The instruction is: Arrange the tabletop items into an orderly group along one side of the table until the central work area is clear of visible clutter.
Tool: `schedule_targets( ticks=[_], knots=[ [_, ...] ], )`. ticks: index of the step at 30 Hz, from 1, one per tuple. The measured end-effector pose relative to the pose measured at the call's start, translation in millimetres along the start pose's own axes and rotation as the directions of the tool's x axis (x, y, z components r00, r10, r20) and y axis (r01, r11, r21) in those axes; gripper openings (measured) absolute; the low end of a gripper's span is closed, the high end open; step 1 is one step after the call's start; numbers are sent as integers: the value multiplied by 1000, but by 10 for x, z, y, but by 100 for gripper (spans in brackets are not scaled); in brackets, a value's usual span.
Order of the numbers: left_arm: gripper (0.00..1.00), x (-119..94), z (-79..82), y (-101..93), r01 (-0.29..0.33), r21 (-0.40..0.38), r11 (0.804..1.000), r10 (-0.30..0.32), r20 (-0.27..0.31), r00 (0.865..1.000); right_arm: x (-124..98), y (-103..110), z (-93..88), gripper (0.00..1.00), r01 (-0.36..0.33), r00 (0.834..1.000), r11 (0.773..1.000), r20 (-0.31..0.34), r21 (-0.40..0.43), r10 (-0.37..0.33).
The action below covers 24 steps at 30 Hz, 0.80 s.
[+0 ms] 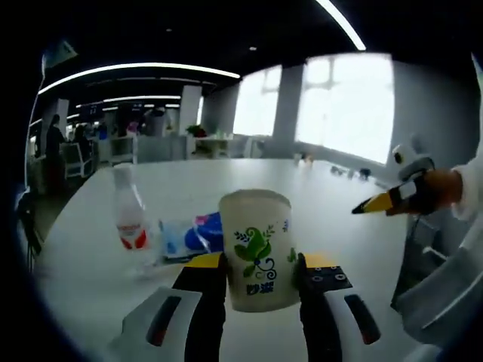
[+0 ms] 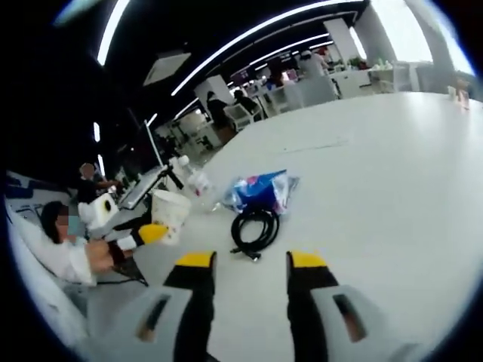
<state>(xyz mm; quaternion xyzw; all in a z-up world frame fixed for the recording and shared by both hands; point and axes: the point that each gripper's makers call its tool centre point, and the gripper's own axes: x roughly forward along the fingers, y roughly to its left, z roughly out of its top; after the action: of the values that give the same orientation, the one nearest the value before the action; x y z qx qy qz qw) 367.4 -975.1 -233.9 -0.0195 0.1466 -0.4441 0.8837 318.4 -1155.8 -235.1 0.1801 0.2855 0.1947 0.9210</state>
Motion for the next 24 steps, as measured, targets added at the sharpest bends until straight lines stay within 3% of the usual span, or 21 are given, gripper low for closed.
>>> schedule_targets(
  ticks=[5,15,24],
  knots=[
    [33,-59,52,-67,24,15,1000,-24,32,999,79,68,114,34,-22,1000,999,2,-32,23],
    [33,-112,179,-117,40,30,999,-42,83,996,158,187,76,34,-60,998,996,-35,-64,57],
    [34,-136,122,-225,76,56,996,-80,75,994,239,252,269,34,-94,995,992,-26,-81,93]
  ],
)
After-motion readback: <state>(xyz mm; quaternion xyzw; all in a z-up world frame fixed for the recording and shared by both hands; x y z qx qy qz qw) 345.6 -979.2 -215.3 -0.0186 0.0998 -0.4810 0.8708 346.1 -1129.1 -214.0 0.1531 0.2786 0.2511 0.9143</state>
